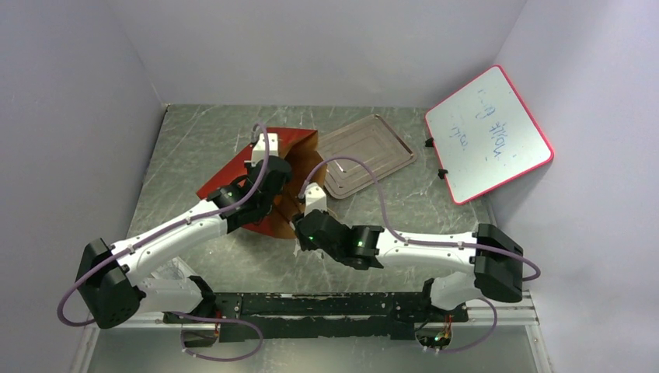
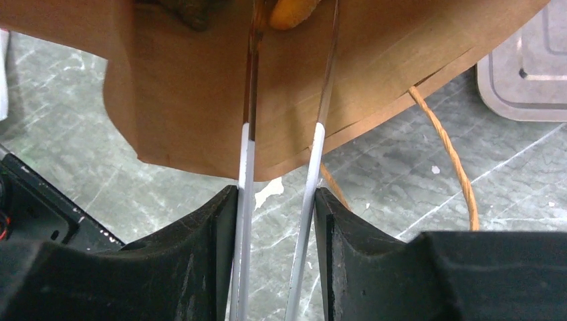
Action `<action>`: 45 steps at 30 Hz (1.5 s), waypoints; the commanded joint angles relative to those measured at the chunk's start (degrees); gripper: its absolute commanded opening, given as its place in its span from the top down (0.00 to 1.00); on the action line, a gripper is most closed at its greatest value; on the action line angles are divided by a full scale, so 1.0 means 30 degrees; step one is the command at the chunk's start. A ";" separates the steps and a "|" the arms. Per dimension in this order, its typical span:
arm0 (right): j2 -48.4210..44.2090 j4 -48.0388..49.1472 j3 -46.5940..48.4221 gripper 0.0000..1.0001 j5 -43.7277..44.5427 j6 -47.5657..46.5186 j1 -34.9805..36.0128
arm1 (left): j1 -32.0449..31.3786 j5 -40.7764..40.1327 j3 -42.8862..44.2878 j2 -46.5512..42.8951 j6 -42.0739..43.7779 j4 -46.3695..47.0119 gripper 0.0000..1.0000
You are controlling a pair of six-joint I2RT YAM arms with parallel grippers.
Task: Take the fake bread out of the paper bag
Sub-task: Take out the fake bread from the paper bag.
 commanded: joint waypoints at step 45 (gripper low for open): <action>0.4304 0.3806 -0.0423 0.51 -0.1948 -0.0731 -0.2558 | -0.0499 -0.0509 -0.0615 -0.0888 -0.0114 0.0069 0.93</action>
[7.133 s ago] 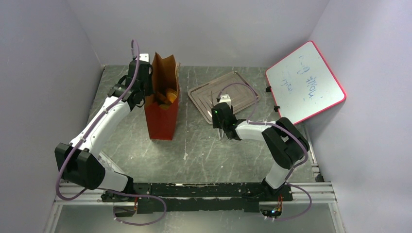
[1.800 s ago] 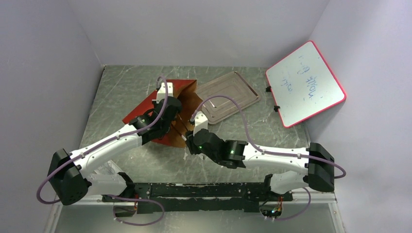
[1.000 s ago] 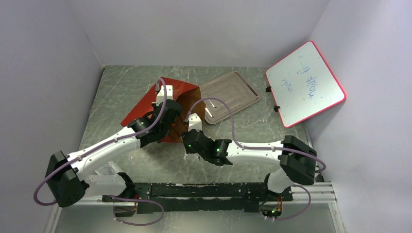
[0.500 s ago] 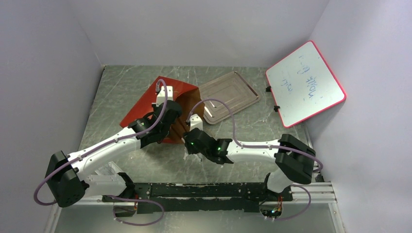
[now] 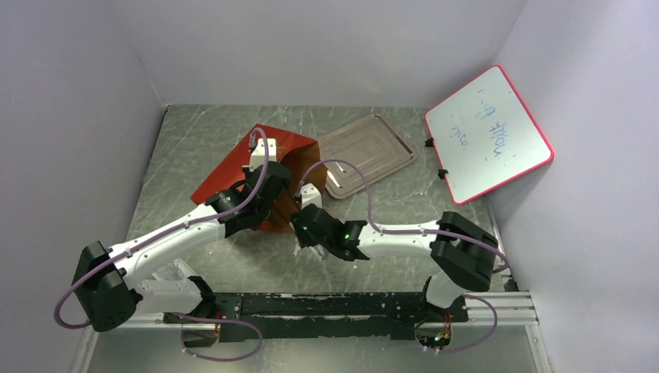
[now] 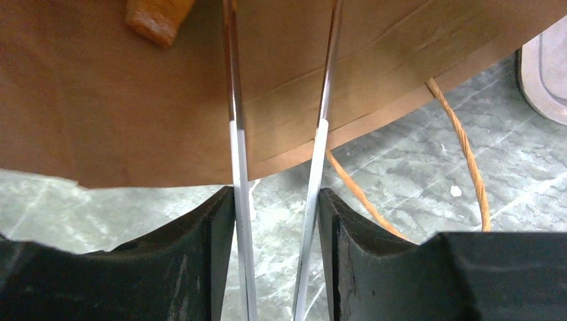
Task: Take the fake bread out of the paper bag
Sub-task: Take out the fake bread from the paper bag.
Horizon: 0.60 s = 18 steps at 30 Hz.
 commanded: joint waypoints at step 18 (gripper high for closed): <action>0.0254 -0.0083 0.0674 1.00 -0.1657 -0.0013 -0.1492 | -0.0113 -0.0609 -0.0044 -0.0658 -0.0229 -0.0115 0.93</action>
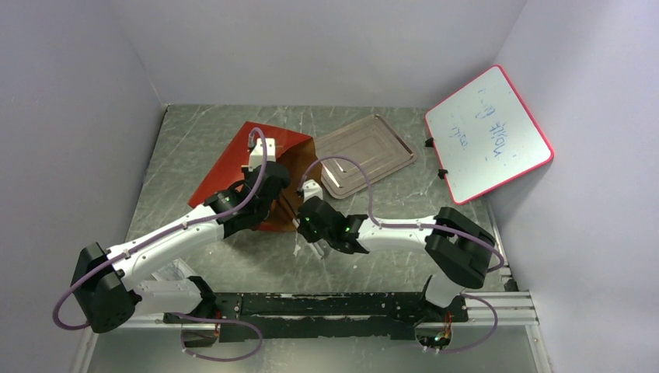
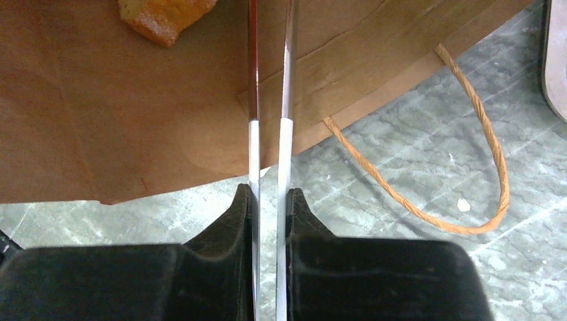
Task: Take the fake bread out of the paper bag
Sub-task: Take out the fake bread from the paper bag.
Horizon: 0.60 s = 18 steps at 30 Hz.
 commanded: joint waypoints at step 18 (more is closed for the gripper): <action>-0.5020 -0.6213 0.2213 1.00 0.2799 0.0607 -0.0129 | 0.0300 -0.1980 0.1139 0.0668 -0.1043 -0.0663 0.93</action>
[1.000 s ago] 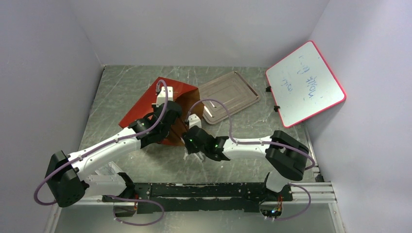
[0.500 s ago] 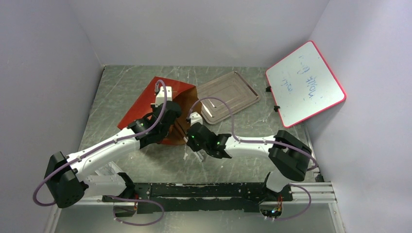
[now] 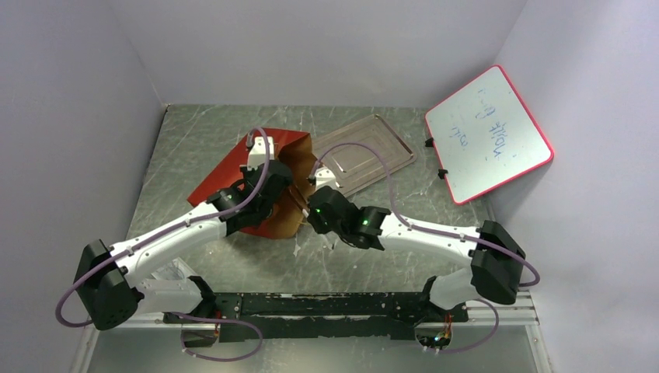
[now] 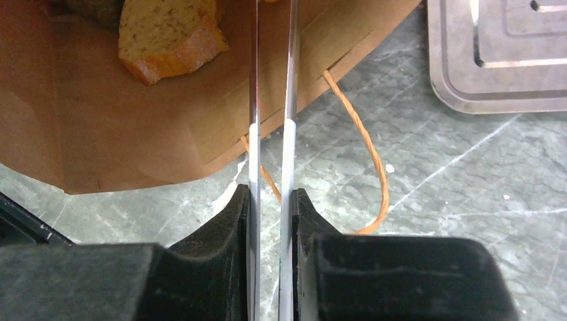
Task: Take the fake bread out of the paper bag
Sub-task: Take out the fake bread from the paper bag.
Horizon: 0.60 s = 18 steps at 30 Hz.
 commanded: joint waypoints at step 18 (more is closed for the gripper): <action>-0.4275 -0.4112 0.0914 1.00 0.2761 0.0791 0.0171 | 0.4378 0.1178 0.3241 0.3521 0.2435 0.2421 0.93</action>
